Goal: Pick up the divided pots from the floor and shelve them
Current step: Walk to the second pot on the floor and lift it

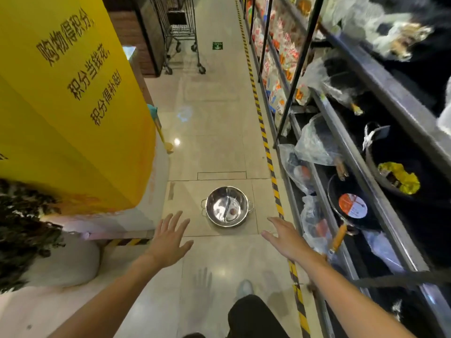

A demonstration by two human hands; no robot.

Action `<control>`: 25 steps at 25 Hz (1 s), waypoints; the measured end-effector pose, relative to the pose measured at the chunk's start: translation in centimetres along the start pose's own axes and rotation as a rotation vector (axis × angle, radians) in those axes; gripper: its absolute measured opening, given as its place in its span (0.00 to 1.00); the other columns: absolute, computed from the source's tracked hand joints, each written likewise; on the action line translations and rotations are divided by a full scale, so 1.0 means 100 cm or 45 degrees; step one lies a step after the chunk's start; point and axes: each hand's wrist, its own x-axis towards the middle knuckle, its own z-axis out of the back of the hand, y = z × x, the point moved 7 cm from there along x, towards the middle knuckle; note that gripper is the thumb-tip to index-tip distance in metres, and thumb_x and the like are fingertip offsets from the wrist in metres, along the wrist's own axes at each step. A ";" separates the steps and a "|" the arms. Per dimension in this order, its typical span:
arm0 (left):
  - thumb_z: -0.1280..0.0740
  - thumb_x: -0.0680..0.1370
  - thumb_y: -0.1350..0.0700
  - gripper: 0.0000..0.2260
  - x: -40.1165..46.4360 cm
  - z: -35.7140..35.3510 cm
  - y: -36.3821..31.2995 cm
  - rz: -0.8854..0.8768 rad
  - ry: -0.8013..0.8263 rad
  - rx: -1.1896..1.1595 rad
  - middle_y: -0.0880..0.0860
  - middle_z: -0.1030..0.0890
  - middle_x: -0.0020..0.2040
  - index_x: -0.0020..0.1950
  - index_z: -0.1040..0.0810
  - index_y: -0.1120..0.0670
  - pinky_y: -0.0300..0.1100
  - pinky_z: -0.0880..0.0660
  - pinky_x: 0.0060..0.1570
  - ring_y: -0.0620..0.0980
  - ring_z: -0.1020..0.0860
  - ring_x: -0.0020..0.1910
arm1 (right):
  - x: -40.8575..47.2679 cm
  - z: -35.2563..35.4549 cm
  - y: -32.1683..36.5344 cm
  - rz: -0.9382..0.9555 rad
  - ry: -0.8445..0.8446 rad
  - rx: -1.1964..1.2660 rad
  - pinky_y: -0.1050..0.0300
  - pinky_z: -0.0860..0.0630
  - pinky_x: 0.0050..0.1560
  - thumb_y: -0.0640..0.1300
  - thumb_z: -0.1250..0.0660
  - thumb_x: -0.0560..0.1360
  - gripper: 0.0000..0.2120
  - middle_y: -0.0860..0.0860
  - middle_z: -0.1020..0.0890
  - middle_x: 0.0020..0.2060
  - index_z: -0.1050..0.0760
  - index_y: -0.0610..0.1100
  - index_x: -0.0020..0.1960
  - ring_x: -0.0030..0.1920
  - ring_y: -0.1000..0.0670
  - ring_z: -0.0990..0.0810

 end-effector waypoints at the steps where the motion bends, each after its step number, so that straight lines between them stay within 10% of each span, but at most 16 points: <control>1: 0.50 0.79 0.34 0.33 0.024 0.008 0.002 0.027 0.000 -0.003 0.52 0.59 0.82 0.81 0.51 0.47 0.54 0.60 0.76 0.57 0.59 0.80 | 0.026 0.009 0.001 0.010 0.027 -0.029 0.52 0.41 0.74 0.60 0.39 0.81 0.32 0.47 0.35 0.78 0.39 0.46 0.80 0.78 0.45 0.40; 14: 0.49 0.82 0.41 0.30 0.307 -0.024 0.054 -0.007 0.191 -0.128 0.53 0.52 0.82 0.81 0.52 0.51 0.48 0.58 0.77 0.54 0.53 0.80 | 0.305 0.021 -0.035 -0.212 0.136 -0.134 0.53 0.42 0.75 0.58 0.39 0.82 0.31 0.48 0.35 0.78 0.40 0.46 0.80 0.78 0.47 0.40; 25: 0.40 0.79 0.42 0.34 0.566 -0.370 0.132 0.164 0.446 -0.205 0.56 0.50 0.81 0.80 0.50 0.52 0.54 0.46 0.77 0.58 0.50 0.79 | 0.573 -0.264 -0.268 -0.572 0.250 0.099 0.50 0.39 0.73 0.54 0.32 0.79 0.35 0.47 0.37 0.78 0.44 0.47 0.81 0.76 0.45 0.38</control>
